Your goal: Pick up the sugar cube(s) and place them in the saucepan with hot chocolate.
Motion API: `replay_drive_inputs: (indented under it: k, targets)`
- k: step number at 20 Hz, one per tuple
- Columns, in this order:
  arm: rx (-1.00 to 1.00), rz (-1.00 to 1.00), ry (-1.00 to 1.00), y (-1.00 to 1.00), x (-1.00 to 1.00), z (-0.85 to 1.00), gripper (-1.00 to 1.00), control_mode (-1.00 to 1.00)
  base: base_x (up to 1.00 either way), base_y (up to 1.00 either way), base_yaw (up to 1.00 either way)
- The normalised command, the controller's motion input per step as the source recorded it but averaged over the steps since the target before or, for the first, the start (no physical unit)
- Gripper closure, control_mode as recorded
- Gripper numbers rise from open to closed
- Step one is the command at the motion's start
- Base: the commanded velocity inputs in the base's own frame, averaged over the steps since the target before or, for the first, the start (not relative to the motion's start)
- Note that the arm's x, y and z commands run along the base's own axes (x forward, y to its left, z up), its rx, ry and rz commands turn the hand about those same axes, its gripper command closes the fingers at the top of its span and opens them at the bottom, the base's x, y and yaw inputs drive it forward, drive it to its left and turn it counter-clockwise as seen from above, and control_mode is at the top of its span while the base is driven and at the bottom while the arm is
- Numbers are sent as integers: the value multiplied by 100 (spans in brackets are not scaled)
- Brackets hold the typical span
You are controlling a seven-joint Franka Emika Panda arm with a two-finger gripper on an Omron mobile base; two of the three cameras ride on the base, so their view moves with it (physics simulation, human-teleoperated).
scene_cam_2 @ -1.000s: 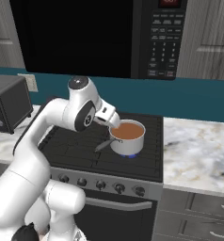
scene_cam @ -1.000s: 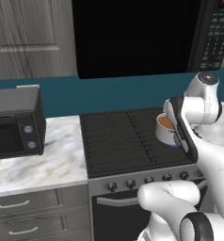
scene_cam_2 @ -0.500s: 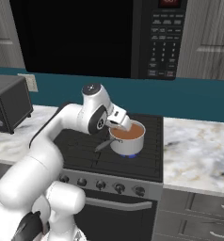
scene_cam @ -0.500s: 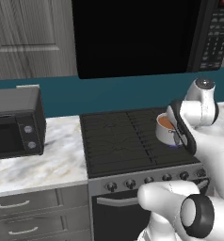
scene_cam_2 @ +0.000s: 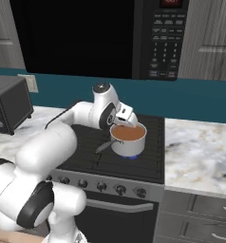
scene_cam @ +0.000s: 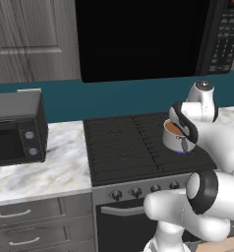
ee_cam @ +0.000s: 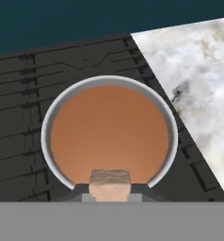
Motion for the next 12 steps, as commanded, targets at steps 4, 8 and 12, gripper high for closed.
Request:
replay_drive_inputs:
  k: [4, 8, 12]
  targets:
    - [0, 0, 7, -31, 25, -45, 100, -100, 0, 0, 0]
    - [0, 0, 10, -34, 20, -50, 100, -100, 0, 0, 0]
    - [0, 0, 8, -17, 37, -29, 100, -100, 0, 0, 0]
